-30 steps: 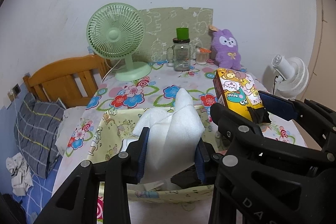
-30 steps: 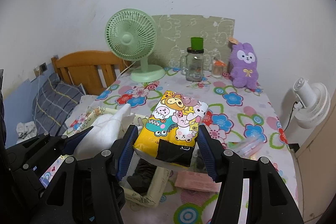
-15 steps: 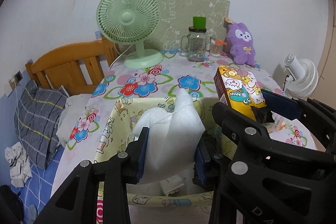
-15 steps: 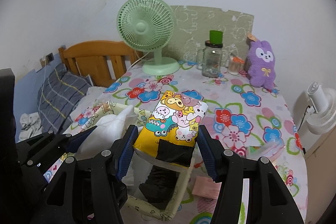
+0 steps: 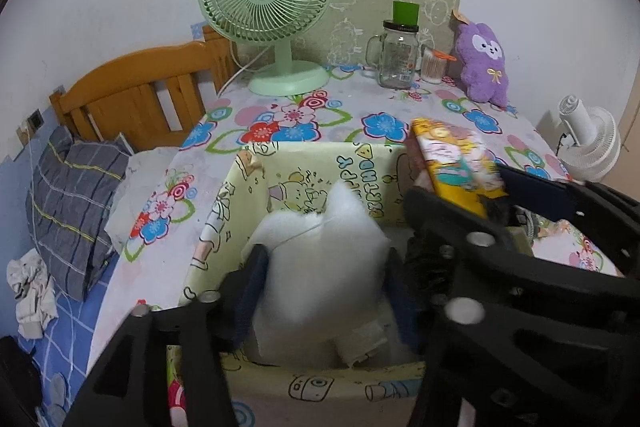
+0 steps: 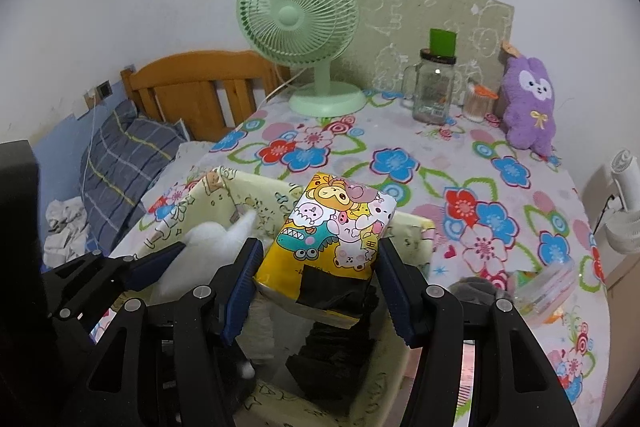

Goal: Organize soft objects
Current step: 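Lower the tissue pack and snack bag into the paper box and open both tools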

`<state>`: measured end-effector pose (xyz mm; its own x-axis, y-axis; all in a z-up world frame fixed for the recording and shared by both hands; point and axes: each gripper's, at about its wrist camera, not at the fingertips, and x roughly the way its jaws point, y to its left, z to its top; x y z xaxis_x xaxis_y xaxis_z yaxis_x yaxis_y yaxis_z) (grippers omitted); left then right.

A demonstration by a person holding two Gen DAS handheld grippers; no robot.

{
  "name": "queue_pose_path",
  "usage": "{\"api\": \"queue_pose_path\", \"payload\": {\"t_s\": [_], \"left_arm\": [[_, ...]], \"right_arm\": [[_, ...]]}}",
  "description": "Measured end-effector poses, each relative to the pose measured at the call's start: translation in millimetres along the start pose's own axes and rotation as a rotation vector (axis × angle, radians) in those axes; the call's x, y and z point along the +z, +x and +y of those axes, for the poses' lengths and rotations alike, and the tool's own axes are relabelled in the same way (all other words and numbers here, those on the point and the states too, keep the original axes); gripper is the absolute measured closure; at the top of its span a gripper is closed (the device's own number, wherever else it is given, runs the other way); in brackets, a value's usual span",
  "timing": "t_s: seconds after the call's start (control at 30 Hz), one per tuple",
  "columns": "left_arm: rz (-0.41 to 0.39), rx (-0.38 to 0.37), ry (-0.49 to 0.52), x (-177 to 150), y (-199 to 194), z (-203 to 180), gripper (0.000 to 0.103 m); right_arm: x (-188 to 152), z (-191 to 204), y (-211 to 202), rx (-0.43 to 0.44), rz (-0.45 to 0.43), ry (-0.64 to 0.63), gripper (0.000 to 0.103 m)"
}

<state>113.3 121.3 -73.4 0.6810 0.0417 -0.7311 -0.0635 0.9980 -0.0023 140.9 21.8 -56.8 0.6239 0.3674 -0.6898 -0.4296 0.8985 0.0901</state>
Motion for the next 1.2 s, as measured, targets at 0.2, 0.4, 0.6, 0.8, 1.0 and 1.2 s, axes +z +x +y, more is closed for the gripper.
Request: {"api": "queue_pose_path", "payload": {"t_s": [0.2, 0.4, 0.6, 0.8, 1.0, 1.2], "left_arm": [[-0.01, 0.019, -0.002, 0, 0, 4, 0.026], [0.0, 0.016, -0.013, -2, 2, 8, 0.019], [-0.005, 0.005, -0.009, -2, 0, 7, 0.015], [-0.014, -0.005, -0.001, -1, -5, -1, 0.013], [-0.054, -0.019, 0.022, 0, -19, -15, 0.013], [-0.068, -0.035, 0.033, 2, -28, -29, 0.013]], "right_arm": [[0, 7, 11, 0.02, 0.017, -0.012, 0.042], [0, 12, 19, 0.038, 0.04, -0.021, 0.041], [-1, 10, 15, 0.023, 0.029, -0.021, 0.024], [-2, 4, 6, 0.005, 0.018, -0.011, 0.023], [-3, -5, -9, -0.002, -0.015, 0.01, 0.017], [-5, -14, -28, -0.041, -0.048, 0.017, 0.015]]}}
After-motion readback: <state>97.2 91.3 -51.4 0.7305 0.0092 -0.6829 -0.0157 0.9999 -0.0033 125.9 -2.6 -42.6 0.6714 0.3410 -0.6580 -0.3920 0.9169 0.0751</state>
